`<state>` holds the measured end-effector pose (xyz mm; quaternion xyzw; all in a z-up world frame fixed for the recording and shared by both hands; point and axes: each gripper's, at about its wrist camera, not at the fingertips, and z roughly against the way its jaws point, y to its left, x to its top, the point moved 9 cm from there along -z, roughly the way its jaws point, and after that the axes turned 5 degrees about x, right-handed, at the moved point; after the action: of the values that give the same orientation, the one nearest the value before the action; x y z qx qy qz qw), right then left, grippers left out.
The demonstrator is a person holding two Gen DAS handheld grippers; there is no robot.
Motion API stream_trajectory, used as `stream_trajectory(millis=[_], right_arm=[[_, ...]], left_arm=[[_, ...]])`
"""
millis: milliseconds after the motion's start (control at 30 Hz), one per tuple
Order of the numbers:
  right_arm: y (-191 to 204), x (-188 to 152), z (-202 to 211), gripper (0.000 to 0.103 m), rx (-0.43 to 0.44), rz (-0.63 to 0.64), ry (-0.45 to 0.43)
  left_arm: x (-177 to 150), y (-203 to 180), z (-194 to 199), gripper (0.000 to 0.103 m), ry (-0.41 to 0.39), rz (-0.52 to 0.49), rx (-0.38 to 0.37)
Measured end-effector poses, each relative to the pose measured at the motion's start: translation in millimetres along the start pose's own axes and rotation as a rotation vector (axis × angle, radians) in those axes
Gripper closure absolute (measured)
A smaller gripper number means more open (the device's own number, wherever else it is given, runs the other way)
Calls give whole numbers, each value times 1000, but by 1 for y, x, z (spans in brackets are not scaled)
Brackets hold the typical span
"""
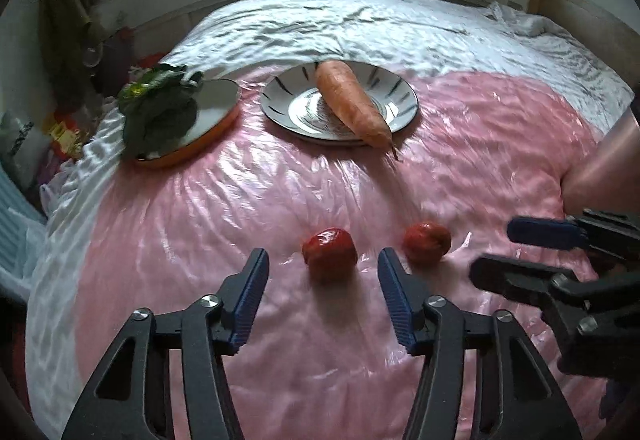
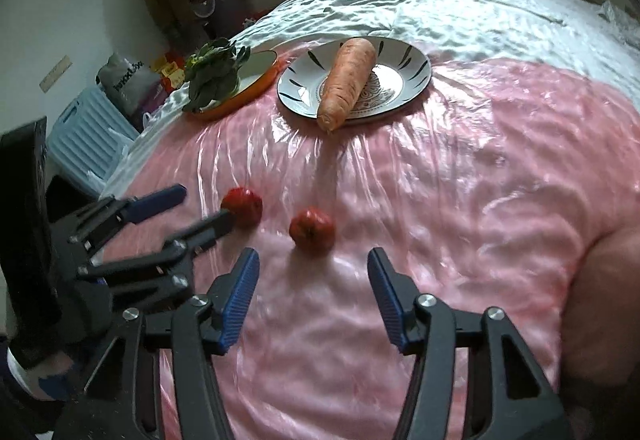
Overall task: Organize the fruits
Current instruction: 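Grasp a red apple with the left tool while the right tool grasps the other apple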
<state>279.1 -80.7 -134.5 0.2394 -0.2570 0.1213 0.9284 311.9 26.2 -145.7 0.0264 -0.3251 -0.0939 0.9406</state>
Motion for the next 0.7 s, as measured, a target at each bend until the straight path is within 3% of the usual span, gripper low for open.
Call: stream_trajectory(millis=[133,333,500,600,700], right_arm=[[-3,3,-18,12,20,-39,11],[-4,5,-37,20,39,-79,27],[-4,7,-48,31,41,-90,45],[-6,7,-53,44,44,-100,59],[-8,6,-58,46,47,-108,73]], left_arm=[[-6,0,-14,65,35,-2,-39],[-7,-3,-21,71,39,-14,-67],[-3,-5,-28,73,40,-36,-69],[-3,-5,-34,73,51,-47,-69],[-3,-6,-38,73,53,-61,-69]])
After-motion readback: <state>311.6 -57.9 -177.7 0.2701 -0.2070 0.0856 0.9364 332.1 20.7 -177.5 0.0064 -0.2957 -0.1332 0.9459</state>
